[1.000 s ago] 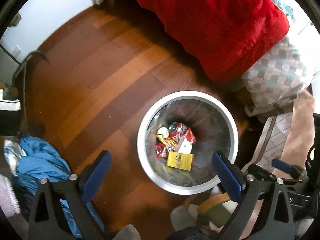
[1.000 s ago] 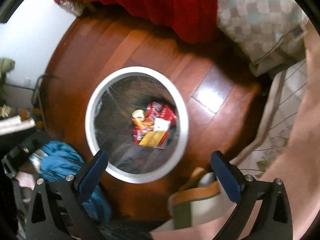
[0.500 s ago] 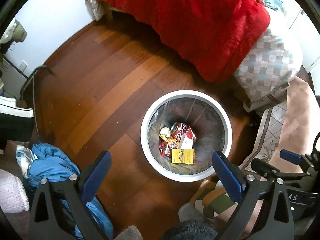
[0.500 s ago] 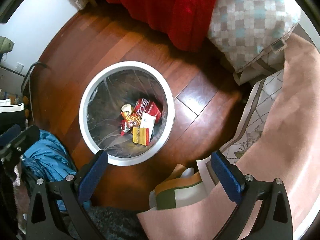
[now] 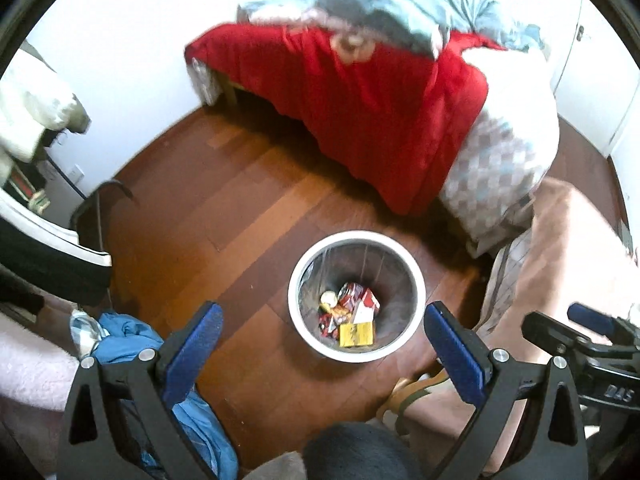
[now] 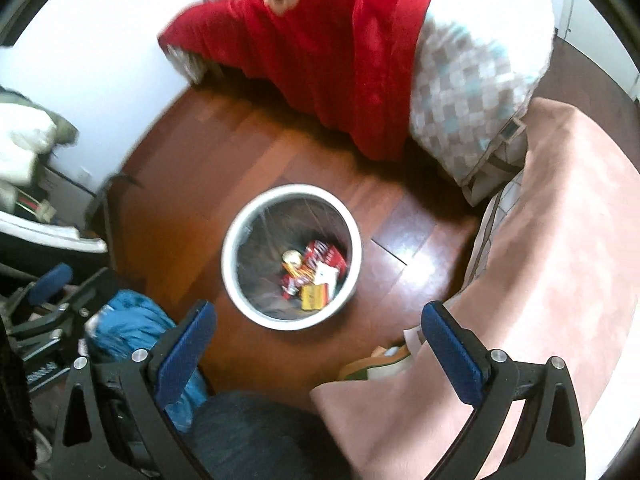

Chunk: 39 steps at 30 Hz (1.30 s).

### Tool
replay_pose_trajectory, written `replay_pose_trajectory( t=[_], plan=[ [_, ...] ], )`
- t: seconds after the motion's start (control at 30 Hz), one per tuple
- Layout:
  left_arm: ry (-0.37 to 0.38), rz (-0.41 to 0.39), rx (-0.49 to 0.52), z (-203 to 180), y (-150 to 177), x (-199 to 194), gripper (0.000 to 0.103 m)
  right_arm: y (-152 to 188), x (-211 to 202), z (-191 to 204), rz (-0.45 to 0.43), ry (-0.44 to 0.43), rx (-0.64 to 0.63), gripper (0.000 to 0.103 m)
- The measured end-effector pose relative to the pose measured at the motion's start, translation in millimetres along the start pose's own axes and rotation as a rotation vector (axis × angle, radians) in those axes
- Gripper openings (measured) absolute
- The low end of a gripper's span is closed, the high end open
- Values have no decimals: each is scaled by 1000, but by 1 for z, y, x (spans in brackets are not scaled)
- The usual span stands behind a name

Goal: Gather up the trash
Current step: 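Move both tools back over the table, then grasp the clear plastic tray with the right tool while the left tool grasps the white wrapper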

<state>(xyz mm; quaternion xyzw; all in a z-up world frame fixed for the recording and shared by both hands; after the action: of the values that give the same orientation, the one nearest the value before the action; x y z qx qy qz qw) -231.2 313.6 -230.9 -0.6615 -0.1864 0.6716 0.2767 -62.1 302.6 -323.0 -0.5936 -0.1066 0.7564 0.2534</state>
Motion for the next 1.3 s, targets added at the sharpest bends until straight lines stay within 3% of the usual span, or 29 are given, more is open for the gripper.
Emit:
replay_pose_trajectory(
  t=[0.1, 0.27, 0.37, 0.53, 0.6, 0.73, 0.83, 0.93, 1.13, 1.17, 1.27, 1.3],
  plan=[
    [41, -50, 7, -23, -5, -24, 103, 1, -43, -11, -60, -46, 50, 103],
    [128, -96, 72, -108, 2, -46, 103, 13, -113, -63, -135, -51, 135, 103],
    [182, -64, 126, -170, 14, -42, 103, 29, -153, -119, -162, 26, 189, 103],
    [223, -22, 211, -300, 46, -28, 103, 65, -202, -244, -136, 266, 231, 103],
    [245, 8, 245, -348, 59, -21, 103, 79, -216, -309, -87, 406, 223, 103],
    [258, 59, 338, -440, 87, -2, 103, 96, -229, -409, -17, 568, 194, 103],
    [252, 85, 377, -481, 98, 5, 103, 100, -224, -460, 24, 612, 161, 94],
    [250, 81, 409, -503, 98, 9, 103, 100, -212, -501, 48, 614, 99, 94],
    [258, 54, 454, -526, 89, 9, 103, 88, -167, -532, 121, 548, -38, 94],
    [273, 59, 454, -531, 87, 10, 103, 88, -159, -537, 138, 544, -36, 92],
    [330, 75, 457, -546, 85, 11, 103, 87, -149, -550, 145, 483, 57, 43],
    [361, 90, 455, -552, 83, 11, 103, 88, -149, -557, 142, 467, 108, 43]
  ],
)
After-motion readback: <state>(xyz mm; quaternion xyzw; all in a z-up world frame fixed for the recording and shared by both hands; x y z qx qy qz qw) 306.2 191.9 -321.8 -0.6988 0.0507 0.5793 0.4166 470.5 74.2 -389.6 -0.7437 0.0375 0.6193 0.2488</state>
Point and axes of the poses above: each gripper's, at about its wrist camera, not at the fingertips, and x roughly the way its jaws point, z to its left, y to its underside, the point moved 2 cm from there along x, roughly the way its jaws point, and after that the axes turned 8 degrees about -z, right-handed, at the moved point
